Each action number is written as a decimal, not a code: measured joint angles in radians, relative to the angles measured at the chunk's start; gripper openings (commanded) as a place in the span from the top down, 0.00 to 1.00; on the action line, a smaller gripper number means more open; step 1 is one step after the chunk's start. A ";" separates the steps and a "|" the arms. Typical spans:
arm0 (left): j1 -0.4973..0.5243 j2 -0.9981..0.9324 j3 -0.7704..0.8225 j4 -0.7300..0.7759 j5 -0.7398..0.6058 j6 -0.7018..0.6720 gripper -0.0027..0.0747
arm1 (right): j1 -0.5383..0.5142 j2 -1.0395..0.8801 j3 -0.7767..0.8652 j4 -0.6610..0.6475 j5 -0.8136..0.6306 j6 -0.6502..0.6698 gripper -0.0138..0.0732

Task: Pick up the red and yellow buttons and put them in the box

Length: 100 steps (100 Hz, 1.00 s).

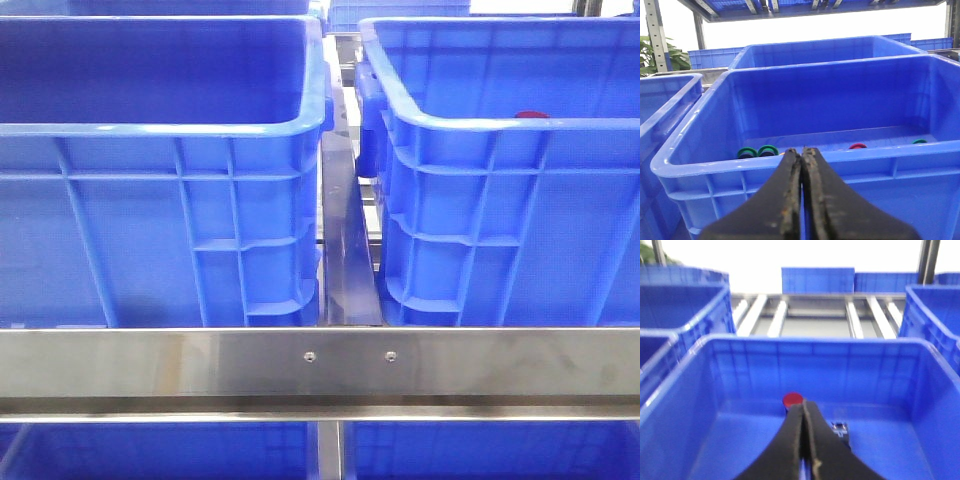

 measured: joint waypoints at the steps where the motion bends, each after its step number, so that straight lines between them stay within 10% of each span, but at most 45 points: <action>1: 0.000 0.000 0.000 0.000 0.000 0.000 0.99 | 0.003 -0.003 0.004 0.000 -0.008 0.007 0.92; 100: 0.000 0.000 0.000 0.000 0.000 0.000 0.99 | 0.004 -0.452 0.445 -0.019 -0.157 0.056 0.92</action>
